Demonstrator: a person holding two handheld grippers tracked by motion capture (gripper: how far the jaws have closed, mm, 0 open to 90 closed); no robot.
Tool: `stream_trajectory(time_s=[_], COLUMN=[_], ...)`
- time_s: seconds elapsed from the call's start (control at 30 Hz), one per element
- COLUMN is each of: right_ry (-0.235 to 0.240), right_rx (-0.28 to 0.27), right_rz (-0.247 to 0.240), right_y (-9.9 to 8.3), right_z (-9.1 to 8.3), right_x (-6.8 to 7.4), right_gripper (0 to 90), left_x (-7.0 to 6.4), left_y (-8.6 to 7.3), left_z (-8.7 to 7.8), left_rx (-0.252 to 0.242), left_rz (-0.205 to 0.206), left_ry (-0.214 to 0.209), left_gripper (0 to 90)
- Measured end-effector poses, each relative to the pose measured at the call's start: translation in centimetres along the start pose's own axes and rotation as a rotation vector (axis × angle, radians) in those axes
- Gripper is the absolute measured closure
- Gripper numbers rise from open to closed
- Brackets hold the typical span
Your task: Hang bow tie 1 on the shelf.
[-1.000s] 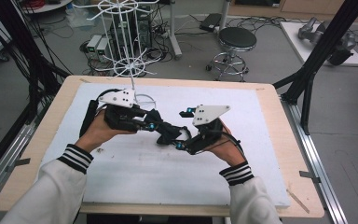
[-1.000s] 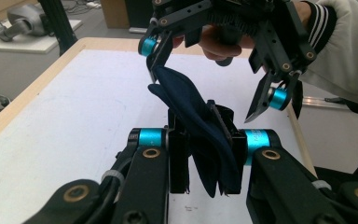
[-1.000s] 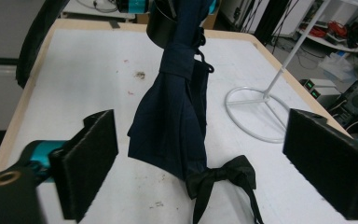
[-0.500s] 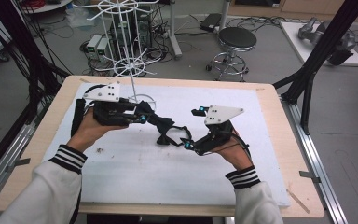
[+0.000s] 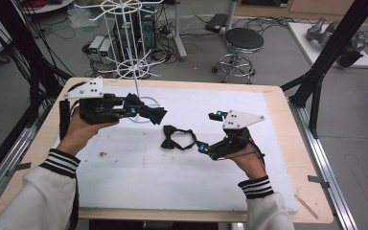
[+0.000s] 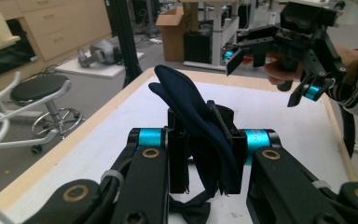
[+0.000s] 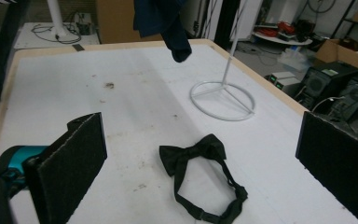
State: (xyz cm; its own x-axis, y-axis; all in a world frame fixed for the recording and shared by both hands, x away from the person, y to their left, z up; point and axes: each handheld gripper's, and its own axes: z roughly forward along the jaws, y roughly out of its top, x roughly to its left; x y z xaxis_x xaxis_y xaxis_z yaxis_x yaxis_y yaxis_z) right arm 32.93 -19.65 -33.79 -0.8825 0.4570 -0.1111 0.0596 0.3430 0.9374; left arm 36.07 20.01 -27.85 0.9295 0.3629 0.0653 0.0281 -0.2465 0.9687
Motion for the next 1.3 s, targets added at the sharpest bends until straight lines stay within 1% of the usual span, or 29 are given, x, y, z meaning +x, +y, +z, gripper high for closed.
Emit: stream_trajectory(time_s=[0.07, 0.37, 0.4, 0.47, 0.5, 0.53, 0.67, 0.7, 0.8, 0.87, 0.93, 1.0, 1.13, 1.3], right_ry=[-0.007, -0.062, -0.065, -0.077, -0.085, -0.082, -0.101, -0.102, -0.116, -0.127, -0.129, -0.138, -0.145, -0.159], right_rx=[-0.007, -0.006, -0.002, 0.013, 0.009, 0.004, 0.003, -0.001, -0.019, -0.022, -0.027, -0.033, -0.039, -0.041], right_rz=[0.016, 0.043, 0.054, 0.052, 0.049, 0.056, 0.07, 0.082, 0.093, 0.093, 0.1, 0.096, 0.111, 0.118], right_y=[-0.2, -1.3, -1.5, -1.8, -1.9, -2.1, -2.8, -2.9, -3.3, -3.5, -3.6, -3.8, -4.1, -4.5], right_z=[-0.3, -1.6, -1.7, -1.9, -2.1, -2.2, -2.8, -2.9, -3.2, -3.4, -3.6, -3.7, -4.0, -4.5], right_x=[0.0, -0.3, -0.2, -0.2, -0.1, -0.1, 0.0, 0.0, 0.0, -0.1, 0.0, 0.0, 0.1, 0.3], right_gripper=[1.1, 1.1, 1.1, 1.1, 1.1, 1.1, 1.1, 1.1, 1.1, 1.1, 1.1, 1.1, 1.1, 1.1], left_x=[0.1, 0.5, 0.5, 0.6, 0.7, 0.7, 0.9, 0.9, 1.0, 1.1, 1.2, 1.3, 1.5, 1.8], left_y=[0.0, 0.1, 0.1, 0.1, 0.2, 0.1, 0.2, 0.2, 0.2, 0.3, 0.4, 0.4, 0.5, 0.5], left_z=[-0.3, -1.6, -1.6, -1.8, -1.8, -1.9, -1.9, -1.9, -1.9, -1.9, -1.8, -1.7, -1.5, -1.5], left_rx=[-0.007, -0.042, -0.048, -0.053, -0.057, -0.062, -0.078, -0.085, -0.094, -0.096, -0.102, -0.107, -0.11, -0.112], left_rz=[0.0, -0.007, -0.011, -0.014, -0.016, -0.016, -0.021, -0.024, -0.028, -0.029, -0.038, -0.045, -0.056, -0.073], left_ry=[0.014, 0.076, 0.085, 0.099, 0.105, 0.112, 0.137, 0.142, 0.159, 0.173, 0.182, 0.19, 0.211, 0.248], left_gripper=[76.9, 76.9, 76.9, 76.9, 76.9, 76.9, 76.9, 76.9, 76.9, 76.9, 76.9, 76.9, 76.9, 76.8])
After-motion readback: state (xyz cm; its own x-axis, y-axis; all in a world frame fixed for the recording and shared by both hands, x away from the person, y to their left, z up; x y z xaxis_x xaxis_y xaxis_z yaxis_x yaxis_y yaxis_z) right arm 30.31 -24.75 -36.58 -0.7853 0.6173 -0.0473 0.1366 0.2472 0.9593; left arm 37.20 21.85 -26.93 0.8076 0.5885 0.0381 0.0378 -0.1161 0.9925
